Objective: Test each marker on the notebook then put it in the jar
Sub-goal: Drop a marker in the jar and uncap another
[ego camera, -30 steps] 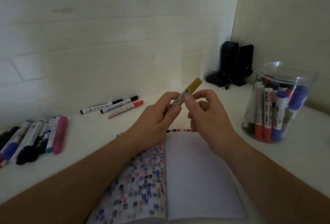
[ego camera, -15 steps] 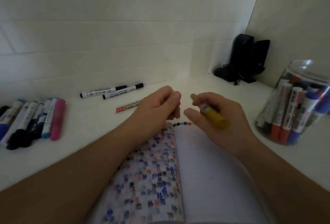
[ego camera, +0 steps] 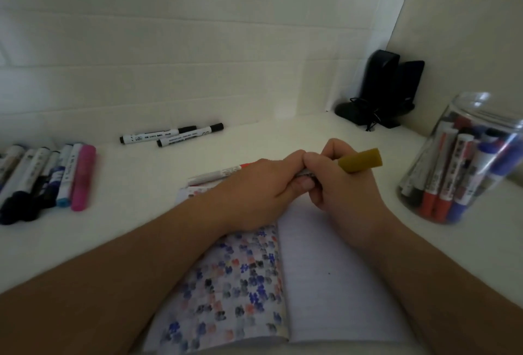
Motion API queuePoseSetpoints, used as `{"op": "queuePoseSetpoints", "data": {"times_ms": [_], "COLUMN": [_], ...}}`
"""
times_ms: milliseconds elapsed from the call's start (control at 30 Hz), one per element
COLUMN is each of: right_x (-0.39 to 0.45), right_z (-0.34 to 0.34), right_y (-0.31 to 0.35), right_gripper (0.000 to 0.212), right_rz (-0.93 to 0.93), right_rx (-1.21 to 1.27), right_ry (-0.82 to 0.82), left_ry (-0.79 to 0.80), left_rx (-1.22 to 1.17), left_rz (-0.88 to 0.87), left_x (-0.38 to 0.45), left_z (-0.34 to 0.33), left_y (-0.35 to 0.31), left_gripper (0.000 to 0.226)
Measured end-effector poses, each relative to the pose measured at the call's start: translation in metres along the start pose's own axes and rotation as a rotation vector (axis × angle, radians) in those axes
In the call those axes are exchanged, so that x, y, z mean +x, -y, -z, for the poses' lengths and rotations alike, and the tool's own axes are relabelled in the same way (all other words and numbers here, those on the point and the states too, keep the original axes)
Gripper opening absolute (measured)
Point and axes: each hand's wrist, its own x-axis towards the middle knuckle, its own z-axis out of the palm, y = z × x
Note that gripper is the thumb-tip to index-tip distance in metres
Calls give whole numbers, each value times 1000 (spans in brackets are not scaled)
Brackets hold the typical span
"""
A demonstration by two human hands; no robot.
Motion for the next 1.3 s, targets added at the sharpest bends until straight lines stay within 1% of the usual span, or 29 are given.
{"op": "queuePoseSetpoints", "data": {"times_ms": [167,267,333,367,400,467,533,600,667,733,833,900,1000,1067,1167,1300], "right_x": [1,0,1,2,4,6,7,6,6,7,11,12,14,15,16,14], "right_z": [3,5,9,12,16,22,24,22,15,8,-2,-4,-2,-1,-2,-3], "right_y": [3,7,11,14,16,18,13,6,2,0,-8,-13,-18,-18,-19,-19], "right_gripper": [41,41,36,33,31,27,25,23,20,20,17,18,24,25,24,23], "right_rz": [12,38,36,21,5,-25,-48,-72,-90,-81,-24,-40,-93,-110,-97,-78], "right_rx": [33,-9,20,59,89,101,57,7,-14,-54,-272,-364,-363,-340,-394,-465], "right_ry": [43,51,30,6,-23,-62,-34,33,91,114,64,23,-40,-66,-68,-31], "left_ry": [-30,-28,-14,-8,-1,33,94,128,130,132,141,154,193,186,151,146], "left_rx": [-83,-91,-75,-48,23,259,418,456,453,440,434,400,337,328,357,354], "left_rz": [-12,12,99,160,210,263,320,381,414,442,454,470,528,559,576,590], "left_x": [0,-2,-3,-5,-7,-10,-10,-9,-8,-7,-7,-8,-8,-7,-6,-7], "left_z": [2,6,12,16,20,26,28,26,25,23,21,24,32,32,28,27], "left_y": [-4,-2,1,3,6,11,14,17,16,16,16,17,18,17,16,16], "left_gripper": [19,21,36,47,52,49,52,59,62,61,60,58,58,58,57,59]}}
